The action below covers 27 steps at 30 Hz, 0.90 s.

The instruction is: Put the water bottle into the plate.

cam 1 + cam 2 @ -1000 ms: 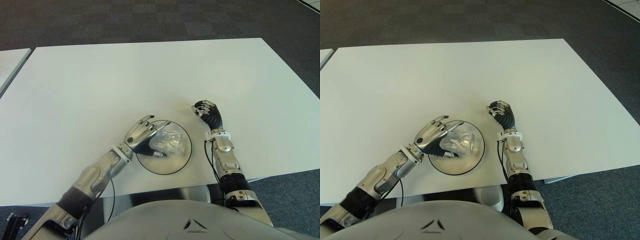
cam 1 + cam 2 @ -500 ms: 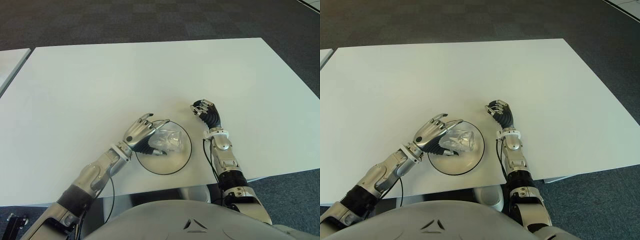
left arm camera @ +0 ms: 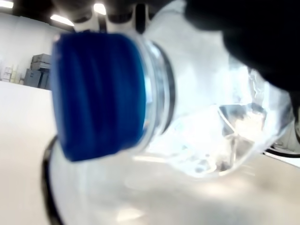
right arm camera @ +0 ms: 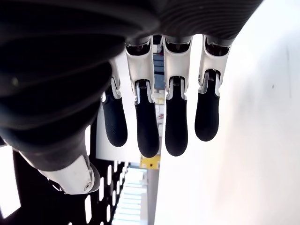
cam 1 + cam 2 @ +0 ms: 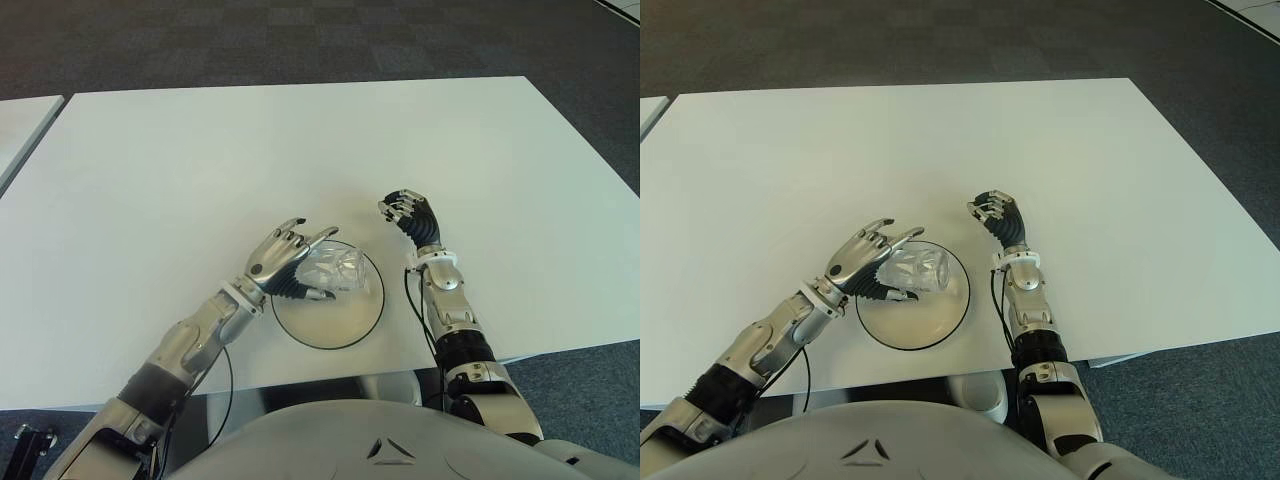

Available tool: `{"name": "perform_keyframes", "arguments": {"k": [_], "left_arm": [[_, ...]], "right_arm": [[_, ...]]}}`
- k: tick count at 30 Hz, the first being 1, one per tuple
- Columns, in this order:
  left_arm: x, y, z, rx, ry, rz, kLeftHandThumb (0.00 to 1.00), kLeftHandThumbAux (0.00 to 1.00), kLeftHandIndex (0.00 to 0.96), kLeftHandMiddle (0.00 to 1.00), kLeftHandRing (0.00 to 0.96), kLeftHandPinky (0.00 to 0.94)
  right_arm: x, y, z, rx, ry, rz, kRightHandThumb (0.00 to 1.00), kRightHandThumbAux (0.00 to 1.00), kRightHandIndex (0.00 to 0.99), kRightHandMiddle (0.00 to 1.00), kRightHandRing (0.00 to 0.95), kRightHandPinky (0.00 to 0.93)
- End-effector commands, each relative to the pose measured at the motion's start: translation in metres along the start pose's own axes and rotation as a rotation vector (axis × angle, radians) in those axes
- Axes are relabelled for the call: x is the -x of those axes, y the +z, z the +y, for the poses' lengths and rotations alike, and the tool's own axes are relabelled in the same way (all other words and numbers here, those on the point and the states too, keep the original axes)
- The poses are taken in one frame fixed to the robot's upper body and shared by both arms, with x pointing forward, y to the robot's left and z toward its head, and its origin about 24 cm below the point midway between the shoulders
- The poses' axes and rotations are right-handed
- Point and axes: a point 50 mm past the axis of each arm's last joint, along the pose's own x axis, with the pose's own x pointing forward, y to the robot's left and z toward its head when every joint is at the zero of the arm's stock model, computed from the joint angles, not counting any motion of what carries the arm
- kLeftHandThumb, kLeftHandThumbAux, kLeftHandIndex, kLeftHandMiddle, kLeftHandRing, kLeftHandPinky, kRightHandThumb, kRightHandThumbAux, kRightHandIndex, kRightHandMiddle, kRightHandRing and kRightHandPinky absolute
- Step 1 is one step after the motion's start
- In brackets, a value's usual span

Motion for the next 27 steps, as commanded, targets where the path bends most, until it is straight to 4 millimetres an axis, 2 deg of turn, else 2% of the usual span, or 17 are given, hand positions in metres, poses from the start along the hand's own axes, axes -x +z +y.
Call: {"name": "perform_keyframes", "arguments": {"k": [1,27], "left_arm": [[-0.005,-0.005,0.006,0.010,0.050,0.005,0.006,0.397,0.000,0.000,0.000,0.000],[-0.008,-0.013,0.009,-0.025,0.056,0.020,0.015,0.412,0.000,0.000,0.000,0.000]], "right_arm": [[-0.005,0.002,-0.002,-0.012,0.001,-0.010,0.702,0.736,0.424,0.486,0.489,0.500],[-0.026,0.017,0.005,0.003,-0.033,-0.034,0.698,0.734,0.425,0.474,0.476,0.481]]}}
